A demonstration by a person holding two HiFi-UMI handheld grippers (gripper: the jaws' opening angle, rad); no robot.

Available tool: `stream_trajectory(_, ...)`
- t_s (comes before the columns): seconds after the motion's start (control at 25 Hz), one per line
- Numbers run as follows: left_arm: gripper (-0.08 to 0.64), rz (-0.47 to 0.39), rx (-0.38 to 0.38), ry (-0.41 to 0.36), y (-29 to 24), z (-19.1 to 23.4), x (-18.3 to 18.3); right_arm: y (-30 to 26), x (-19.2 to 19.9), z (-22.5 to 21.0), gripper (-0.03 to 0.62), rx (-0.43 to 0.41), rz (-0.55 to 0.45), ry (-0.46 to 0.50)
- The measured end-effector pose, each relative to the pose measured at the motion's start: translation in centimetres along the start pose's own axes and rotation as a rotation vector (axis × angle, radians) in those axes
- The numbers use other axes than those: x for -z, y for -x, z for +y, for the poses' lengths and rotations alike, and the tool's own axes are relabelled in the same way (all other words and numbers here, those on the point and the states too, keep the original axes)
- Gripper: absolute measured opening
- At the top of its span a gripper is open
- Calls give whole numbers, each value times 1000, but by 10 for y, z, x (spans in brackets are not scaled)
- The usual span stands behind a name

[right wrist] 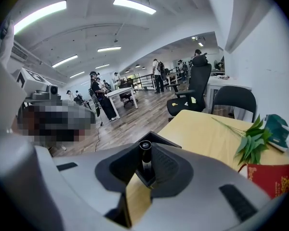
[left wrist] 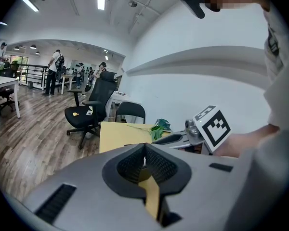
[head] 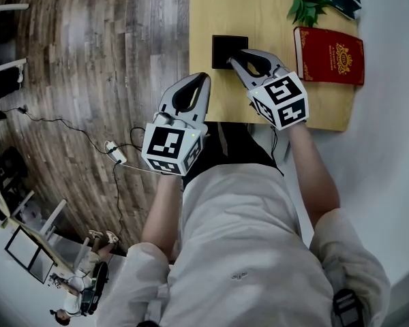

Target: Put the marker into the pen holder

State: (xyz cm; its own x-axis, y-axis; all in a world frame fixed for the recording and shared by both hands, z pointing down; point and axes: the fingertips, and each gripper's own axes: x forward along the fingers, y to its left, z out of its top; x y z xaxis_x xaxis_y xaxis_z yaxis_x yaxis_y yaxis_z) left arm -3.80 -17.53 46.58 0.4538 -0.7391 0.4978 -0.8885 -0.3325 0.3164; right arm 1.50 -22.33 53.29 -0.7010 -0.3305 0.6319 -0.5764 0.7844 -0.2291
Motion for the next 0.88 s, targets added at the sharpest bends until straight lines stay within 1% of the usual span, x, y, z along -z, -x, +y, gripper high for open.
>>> stream_trajectory(0.64,12,3,6,1,-6,0,-1,-11,9,0,71,-21,50,15)
stream_trajectory(0.88,12,6,8,3,-7,0,-1,-13,9,0,71,-22,54,18)
